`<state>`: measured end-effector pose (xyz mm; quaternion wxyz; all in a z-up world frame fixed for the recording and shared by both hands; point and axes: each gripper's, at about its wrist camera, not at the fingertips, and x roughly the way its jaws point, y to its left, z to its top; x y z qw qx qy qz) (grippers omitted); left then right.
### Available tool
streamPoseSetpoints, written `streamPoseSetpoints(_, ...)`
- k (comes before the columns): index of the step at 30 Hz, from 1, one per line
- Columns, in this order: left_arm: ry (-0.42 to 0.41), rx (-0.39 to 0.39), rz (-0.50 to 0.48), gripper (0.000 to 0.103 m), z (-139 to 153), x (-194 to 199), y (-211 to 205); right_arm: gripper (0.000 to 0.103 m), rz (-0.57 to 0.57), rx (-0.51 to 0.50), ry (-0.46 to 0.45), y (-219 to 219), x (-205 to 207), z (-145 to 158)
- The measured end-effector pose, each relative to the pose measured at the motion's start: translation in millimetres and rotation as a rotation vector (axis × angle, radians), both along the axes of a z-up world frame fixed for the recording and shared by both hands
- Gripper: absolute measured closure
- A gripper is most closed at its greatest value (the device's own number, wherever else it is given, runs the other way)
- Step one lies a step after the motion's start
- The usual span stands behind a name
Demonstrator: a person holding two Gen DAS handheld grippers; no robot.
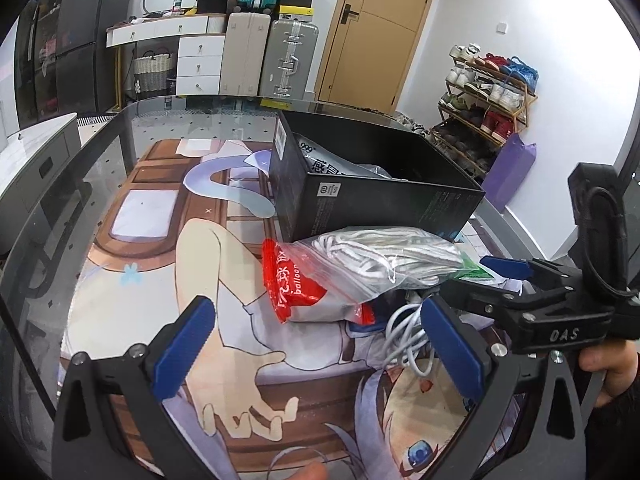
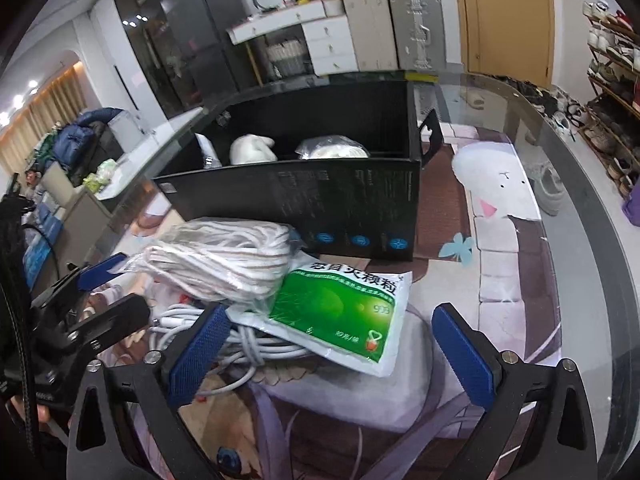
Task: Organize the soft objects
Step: 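Close the right gripper on the large green medicine bag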
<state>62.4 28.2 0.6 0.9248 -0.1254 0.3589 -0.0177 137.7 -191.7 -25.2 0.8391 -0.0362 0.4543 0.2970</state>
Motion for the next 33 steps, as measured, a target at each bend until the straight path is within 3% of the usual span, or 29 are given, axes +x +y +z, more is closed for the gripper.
streamPoseSetpoints(2,0.0,-0.013,0.0,0.0,-1,0,2,0.001,-0.017,-0.021,0.035,0,6,-1)
streamPoseSetpoints(9,0.011,-0.058,0.0,0.0,-3,0,9,0.001,-0.021,-0.038,0.032,-7,8,0)
streamPoseSetpoints(16,0.006,-0.053,-0.005,0.0,-2,0,7,0.001,-0.014,-0.006,0.046,0,18,-3)
streamPoseSetpoints(22,0.006,-0.05,-0.005,0.0,-2,0,6,0.001,-0.002,0.012,0.0,5,17,-6)
streamPoseSetpoints(28,0.01,-0.041,-0.012,0.0,-3,1,4,0.021,0.02,0.027,-0.052,5,4,-5)
streamPoseSetpoints(33,0.011,-0.03,-0.013,0.0,-3,1,3,0.024,0.015,0.043,-0.048,-2,-2,-4)
